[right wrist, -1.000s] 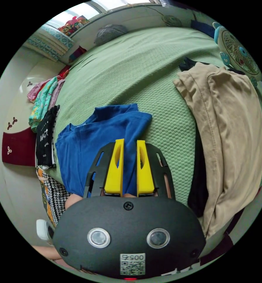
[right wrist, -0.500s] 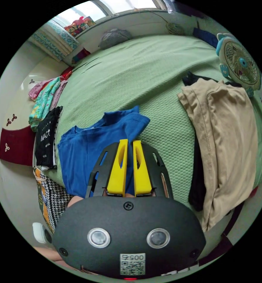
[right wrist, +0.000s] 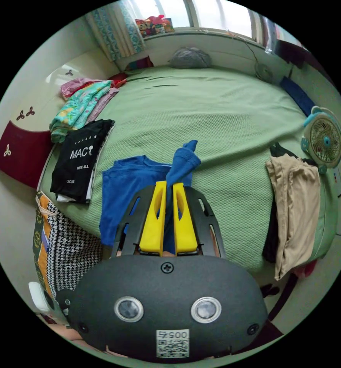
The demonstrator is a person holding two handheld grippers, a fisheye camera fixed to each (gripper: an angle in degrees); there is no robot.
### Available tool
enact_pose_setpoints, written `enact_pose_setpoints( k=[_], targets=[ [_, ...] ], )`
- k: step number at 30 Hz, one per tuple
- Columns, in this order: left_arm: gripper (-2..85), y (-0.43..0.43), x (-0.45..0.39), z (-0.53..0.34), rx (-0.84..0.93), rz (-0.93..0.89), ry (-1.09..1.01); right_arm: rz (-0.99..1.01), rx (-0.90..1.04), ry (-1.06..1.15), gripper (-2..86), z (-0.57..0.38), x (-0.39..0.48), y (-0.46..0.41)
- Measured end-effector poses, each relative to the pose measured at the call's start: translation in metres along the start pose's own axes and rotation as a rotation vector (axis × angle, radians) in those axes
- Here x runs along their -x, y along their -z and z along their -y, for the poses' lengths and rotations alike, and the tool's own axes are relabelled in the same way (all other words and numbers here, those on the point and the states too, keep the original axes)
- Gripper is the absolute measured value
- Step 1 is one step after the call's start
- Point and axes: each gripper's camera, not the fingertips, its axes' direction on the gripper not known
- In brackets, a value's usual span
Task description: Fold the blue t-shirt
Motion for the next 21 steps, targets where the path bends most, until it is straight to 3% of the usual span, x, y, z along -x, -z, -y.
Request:
enact_pose_setpoints(
  k=[9, 13, 15, 21],
  targets=[
    [3.6, 0.042, 0.094, -0.024, 0.016, 0.091, 0.162, 0.032, 0.052, 0.123, 2.7, 0.014, 0.146, -0.043],
    [3.4, 0.028, 0.141, -0.025, 0.108, 0.130, 0.235, 0.050, 0.136, 0.191, 4.5, 0.016, 0.195, -0.083],
    [3.1, 0.017, 0.159, -0.026, 0.154, 0.128, 0.266, 0.041, 0.155, 0.203, 5.3, 0.012, 0.203, -0.089],
    [2.3, 0.016, 0.180, -0.030, 0.143, 0.090, 0.266, -0.099, -0.061, 0.232, 6.0, -0.004, 0.164, -0.062]
  ],
)
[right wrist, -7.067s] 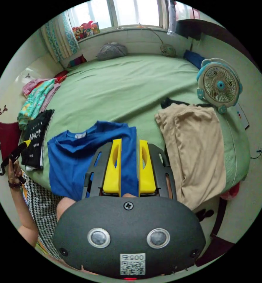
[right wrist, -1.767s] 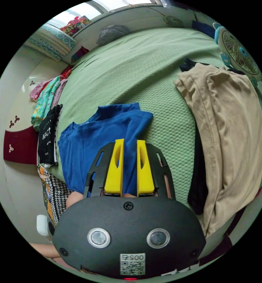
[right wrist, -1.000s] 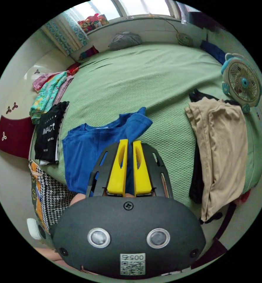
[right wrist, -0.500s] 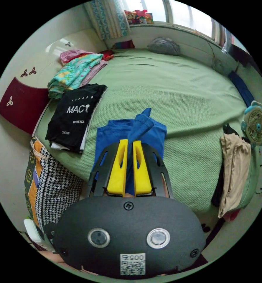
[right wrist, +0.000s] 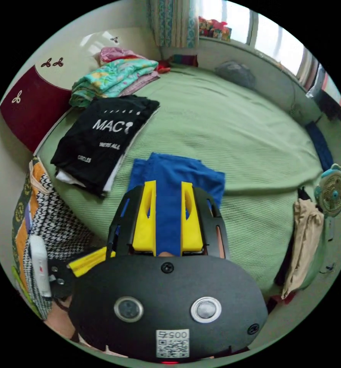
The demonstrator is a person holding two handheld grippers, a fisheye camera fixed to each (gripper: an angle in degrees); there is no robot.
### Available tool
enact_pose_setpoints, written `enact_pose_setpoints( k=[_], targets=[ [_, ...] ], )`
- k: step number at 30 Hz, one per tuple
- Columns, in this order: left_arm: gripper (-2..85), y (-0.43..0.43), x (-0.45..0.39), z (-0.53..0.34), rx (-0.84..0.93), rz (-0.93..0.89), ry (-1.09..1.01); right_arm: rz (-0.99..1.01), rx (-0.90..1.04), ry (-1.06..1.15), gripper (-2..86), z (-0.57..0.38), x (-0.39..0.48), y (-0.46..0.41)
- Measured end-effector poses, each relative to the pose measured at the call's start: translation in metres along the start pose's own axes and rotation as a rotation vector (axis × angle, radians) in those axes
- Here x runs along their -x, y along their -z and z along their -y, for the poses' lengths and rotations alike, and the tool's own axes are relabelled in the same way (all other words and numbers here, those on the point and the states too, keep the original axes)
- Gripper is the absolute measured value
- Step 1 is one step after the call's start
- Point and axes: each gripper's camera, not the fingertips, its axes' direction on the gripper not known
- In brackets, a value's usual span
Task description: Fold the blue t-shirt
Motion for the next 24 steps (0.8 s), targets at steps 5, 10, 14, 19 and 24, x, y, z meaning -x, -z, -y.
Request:
enact_pose_setpoints(
  k=[5, 10, 14, 19, 24],
  targets=[
    [2.3, 0.006, 0.003, -0.001, -0.017, 0.028, -0.022, 0.080, 0.064, -0.167, 7.5, -0.003, -0.072, -0.025],
    [2.4, 0.009, 0.006, 0.001, -0.015, 0.050, -0.048, 0.133, 0.090, -0.188, 7.7, 0.001, -0.086, -0.059],
    [2.4, 0.009, 0.004, 0.001, -0.020, 0.084, -0.090, 0.099, 0.120, -0.143, 7.3, 0.012, -0.071, -0.084],
    [2.5, 0.012, 0.007, 0.005, -0.010, 0.073, -0.077, 0.097, 0.117, -0.080, 2.7, 0.014, -0.050, -0.094],
    [2.9, 0.021, -0.001, 0.010, -0.012, 0.117, -0.120, 0.067, 0.064, 0.000, -0.9, 0.015, -0.042, -0.065]
  ],
)
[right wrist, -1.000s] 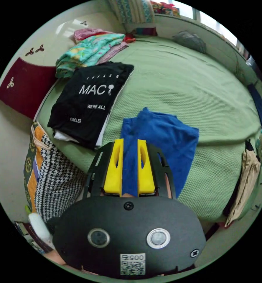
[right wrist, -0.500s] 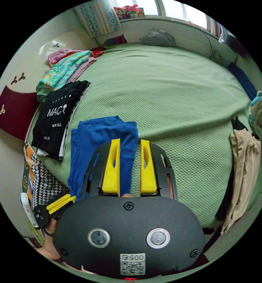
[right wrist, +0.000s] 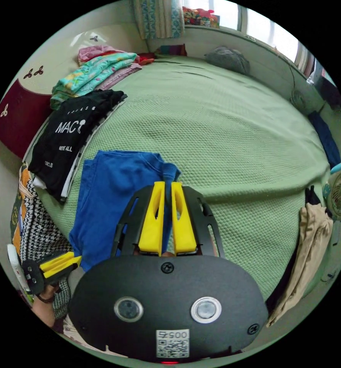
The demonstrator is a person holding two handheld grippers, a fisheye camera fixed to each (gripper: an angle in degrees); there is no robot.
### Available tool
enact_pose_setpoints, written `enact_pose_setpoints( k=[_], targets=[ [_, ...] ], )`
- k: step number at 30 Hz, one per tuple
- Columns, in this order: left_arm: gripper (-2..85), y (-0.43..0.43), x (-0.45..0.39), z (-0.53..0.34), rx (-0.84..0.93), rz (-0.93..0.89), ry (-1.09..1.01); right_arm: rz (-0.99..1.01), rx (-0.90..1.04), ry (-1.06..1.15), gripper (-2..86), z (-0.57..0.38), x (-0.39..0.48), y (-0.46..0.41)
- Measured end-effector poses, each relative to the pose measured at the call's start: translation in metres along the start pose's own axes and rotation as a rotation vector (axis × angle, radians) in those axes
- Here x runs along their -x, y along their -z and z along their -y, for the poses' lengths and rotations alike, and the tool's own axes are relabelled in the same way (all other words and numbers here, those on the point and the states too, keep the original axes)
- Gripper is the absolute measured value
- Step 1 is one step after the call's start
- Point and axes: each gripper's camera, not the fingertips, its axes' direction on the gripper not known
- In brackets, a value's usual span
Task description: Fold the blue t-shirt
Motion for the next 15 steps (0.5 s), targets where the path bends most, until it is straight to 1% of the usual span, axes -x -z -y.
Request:
enact_pose_setpoints(
  k=[2, 4, 7, 9, 12, 15],
  targets=[
    [3.0, 0.007, -0.005, 0.005, -0.031, 0.007, -0.025, -0.009, -0.018, 0.029, -0.9, 0.009, -0.003, 0.025],
    [3.2, 0.018, -0.012, 0.017, -0.103, -0.033, -0.058, -0.054, -0.046, 0.051, -0.9, 0.019, -0.005, 0.043],
    [3.4, 0.020, -0.020, 0.045, -0.102, -0.067, -0.067, -0.175, -0.054, 0.048, -0.9, 0.034, -0.013, 0.056],
    [3.5, 0.018, -0.027, 0.061, -0.081, -0.014, -0.072, -0.213, -0.063, 0.043, -0.9, 0.033, -0.018, 0.059],
    [3.4, 0.018, -0.037, 0.075, -0.044, 0.032, -0.082, -0.190, -0.108, -0.015, -0.9, 0.008, -0.029, 0.067],
    [3.4, 0.023, -0.043, 0.076, -0.063, 0.013, -0.110, -0.213, -0.181, -0.067, -1.0, -0.038, -0.036, 0.072]
  ],
)
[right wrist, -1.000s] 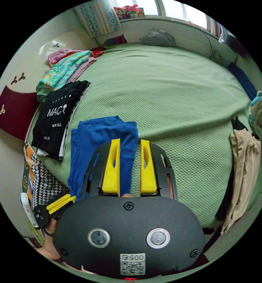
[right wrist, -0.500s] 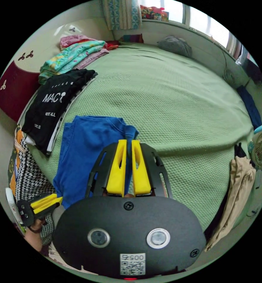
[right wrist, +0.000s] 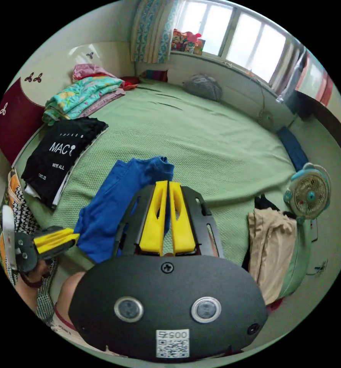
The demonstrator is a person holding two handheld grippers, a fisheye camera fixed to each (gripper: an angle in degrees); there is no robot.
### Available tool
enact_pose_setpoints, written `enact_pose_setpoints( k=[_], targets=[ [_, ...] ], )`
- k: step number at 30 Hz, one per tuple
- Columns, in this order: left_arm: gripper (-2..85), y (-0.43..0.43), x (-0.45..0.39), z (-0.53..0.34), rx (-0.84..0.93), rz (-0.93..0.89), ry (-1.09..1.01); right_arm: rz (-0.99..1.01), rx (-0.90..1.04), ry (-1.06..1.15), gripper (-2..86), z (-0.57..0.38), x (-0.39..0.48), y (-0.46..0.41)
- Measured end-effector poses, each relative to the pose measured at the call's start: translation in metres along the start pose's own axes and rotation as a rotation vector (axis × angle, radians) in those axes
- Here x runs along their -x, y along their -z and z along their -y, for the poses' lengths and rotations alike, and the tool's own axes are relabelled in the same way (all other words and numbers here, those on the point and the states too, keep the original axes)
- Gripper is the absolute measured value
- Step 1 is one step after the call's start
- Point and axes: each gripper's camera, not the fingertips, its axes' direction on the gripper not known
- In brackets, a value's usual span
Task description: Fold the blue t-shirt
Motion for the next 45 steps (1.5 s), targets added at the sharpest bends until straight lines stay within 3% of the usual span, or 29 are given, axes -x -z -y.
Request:
enact_pose_setpoints(
  k=[5, 9, 12, 19, 26, 36, 45],
  targets=[
    [3.4, -0.003, 0.001, 0.003, 0.027, 0.005, -0.001, 0.081, 0.142, -0.085, 3.1, -0.064, -0.019, -0.013],
    [3.4, -0.003, 0.004, 0.007, 0.035, -0.023, 0.014, 0.214, 0.254, -0.061, 4.9, -0.102, -0.006, -0.016],
    [3.2, -0.002, 0.001, 0.010, 0.039, -0.009, 0.001, 0.207, 0.336, -0.034, 5.4, -0.118, 0.008, -0.023],
    [3.1, 0.014, -0.008, 0.007, -0.019, 0.021, -0.011, 0.185, 0.302, 0.081, -1.0, -0.132, 0.016, -0.019],
    [3.2, 0.007, 0.003, 0.000, 0.015, 0.089, 0.066, 0.129, 0.272, 0.101, -0.7, -0.153, 0.019, -0.026],
    [8.4, 0.013, -0.009, -0.003, -0.103, 0.004, 0.040, 0.201, 0.202, 0.144, 1.6, -0.167, 0.000, -0.017],
    [11.9, -0.031, -0.023, 0.002, -0.096, 0.021, 0.090, 0.246, 0.206, 0.172, 2.6, -0.170, -0.022, -0.008]
  ],
)
